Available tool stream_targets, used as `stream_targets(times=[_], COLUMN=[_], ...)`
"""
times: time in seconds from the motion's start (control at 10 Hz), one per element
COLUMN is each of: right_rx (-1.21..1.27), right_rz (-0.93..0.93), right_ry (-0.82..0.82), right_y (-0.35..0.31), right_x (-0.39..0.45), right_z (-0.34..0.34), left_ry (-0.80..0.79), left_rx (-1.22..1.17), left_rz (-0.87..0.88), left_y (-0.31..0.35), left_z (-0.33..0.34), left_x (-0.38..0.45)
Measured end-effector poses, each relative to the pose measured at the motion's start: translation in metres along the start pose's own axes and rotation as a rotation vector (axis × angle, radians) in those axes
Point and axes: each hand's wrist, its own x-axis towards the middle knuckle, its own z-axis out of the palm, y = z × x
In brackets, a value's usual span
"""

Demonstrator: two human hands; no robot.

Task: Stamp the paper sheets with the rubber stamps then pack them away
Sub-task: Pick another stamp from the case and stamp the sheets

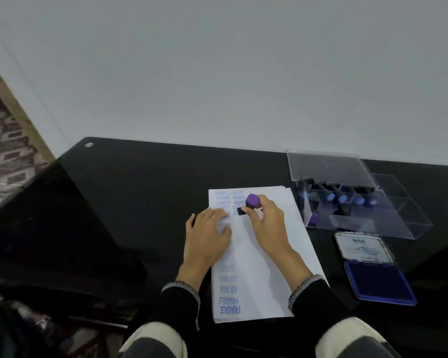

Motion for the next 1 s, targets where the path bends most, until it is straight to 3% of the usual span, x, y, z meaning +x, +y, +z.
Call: stream_targets(times=[0.4,1.0], right_rx=[-0.147,-0.199], right_rz=[-0.015,-0.040], right_ry=[-0.080,-0.060], right_y=[0.009,0.011], right_x=[-0.002,0.001], right_z=[0.018,0.021], left_ry=[-0.010,-0.018], left_rx=[0.013,0.031], left_rz=[-0.005,-0.011], left_y=[0.000,0.002], left_z=[0.000,-0.002], left_x=[-0.001,-0.001])
